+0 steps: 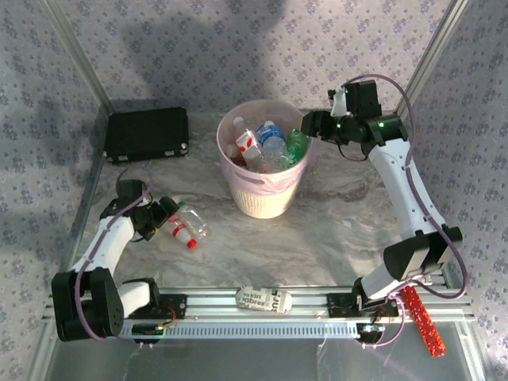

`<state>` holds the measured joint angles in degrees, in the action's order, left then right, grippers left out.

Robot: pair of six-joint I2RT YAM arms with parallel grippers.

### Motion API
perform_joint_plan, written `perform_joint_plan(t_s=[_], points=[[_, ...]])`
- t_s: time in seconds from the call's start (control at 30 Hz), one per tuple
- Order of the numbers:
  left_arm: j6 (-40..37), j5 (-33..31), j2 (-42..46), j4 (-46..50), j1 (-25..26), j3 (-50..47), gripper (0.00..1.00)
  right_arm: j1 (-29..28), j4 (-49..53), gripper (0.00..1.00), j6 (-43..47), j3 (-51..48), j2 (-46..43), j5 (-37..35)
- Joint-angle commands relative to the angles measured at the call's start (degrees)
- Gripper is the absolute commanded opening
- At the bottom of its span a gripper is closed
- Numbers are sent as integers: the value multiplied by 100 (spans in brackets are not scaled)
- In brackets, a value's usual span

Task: Put the plastic bottles in the bin

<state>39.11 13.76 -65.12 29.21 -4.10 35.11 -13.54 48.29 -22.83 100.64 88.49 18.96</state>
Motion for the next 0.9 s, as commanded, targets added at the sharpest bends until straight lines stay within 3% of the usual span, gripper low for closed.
perform_joint_plan(t_s=[0.0,0.47,0.57,0.87], points=[[-10,-73,-128,-466,-38,-113,84,-26,98,60,91,-17,-169,-81],[36,-278,-377,-869,-53,-361,64,-26,79,60,94,-66,-183,-112],[-90,-294,-184,-549,-113,-168,59,-26,100,60,94,-66,-190,-96],[-261,-116,736,704,-105,1279,57,-41,93,60,112,-22,-182,-156]])
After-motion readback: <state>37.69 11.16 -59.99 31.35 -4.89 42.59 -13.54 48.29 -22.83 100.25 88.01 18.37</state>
